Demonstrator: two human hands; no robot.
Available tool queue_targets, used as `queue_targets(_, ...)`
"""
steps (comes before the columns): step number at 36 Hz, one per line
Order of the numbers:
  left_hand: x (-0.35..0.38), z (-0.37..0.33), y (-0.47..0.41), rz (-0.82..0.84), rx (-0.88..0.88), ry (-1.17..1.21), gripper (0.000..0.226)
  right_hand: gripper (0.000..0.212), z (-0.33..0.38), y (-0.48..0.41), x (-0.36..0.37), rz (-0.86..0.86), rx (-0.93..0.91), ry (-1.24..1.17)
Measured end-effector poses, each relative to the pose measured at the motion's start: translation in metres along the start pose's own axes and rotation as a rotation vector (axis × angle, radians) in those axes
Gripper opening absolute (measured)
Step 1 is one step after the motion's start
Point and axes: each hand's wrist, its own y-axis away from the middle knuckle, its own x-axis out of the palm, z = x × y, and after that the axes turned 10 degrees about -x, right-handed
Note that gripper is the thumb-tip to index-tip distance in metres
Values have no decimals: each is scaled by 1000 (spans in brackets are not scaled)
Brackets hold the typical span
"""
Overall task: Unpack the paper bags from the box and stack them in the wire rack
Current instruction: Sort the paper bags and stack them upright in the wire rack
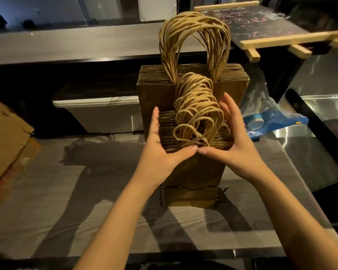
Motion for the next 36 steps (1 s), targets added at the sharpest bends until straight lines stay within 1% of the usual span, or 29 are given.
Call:
queue_targets(2,-2,-8,2,-40,77,-107,113,110,3,-5,-7,-43,-40,-4)
queue_targets(5,-12,-20,-5,-113,215,-243,121,114,5,-16,-20,-98,-100,69)
queue_targets(8,-24,-33,-17,-170,289,-334,119,112,5,-31,-31,-130,-86,132)
queue_targets(10,-28,-43,-25,-142,278,-367,118,114,3,-42,-35,-137,-38,101)
queue_targets(12,-29,-49,-33,-105,217,-406,116,113,3,-51,-36,-123,4,65)
queue_targets(15,-28,-51,-46,-85,134,-428,113,103,4,-61,-35,-84,43,52)
queue_targets(18,-28,-47,-51,-100,139,-415,102,93,7,-65,-32,-90,52,42)
queue_targets(23,-20,-44,-47,-154,134,-376,103,86,2,-63,-35,-64,42,18)
queue_targets(26,-19,-41,-46,-159,150,-372,105,88,-5,-61,-39,-52,45,-29)
queue_targets(28,-18,-40,-46,-175,163,-389,102,92,-8,-58,-40,-67,39,-92)
queue_targets(29,-18,-39,-45,-185,175,-402,101,91,-8,-56,-41,-79,34,-117)
queue_targets(31,-19,-38,-42,-195,197,-414,104,81,-6,-50,-38,-109,27,-149)
queue_targets(34,-21,-33,-32,-188,210,-391,116,67,-8,-35,-32,-125,4,-190)
queue_targets(35,-23,-30,-30,-185,211,-384,119,66,-10,-29,-30,-120,-1,-205)
queue_targets(36,-24,-26,-26,-178,211,-378,122,69,-13,-24,-28,-129,4,-218)
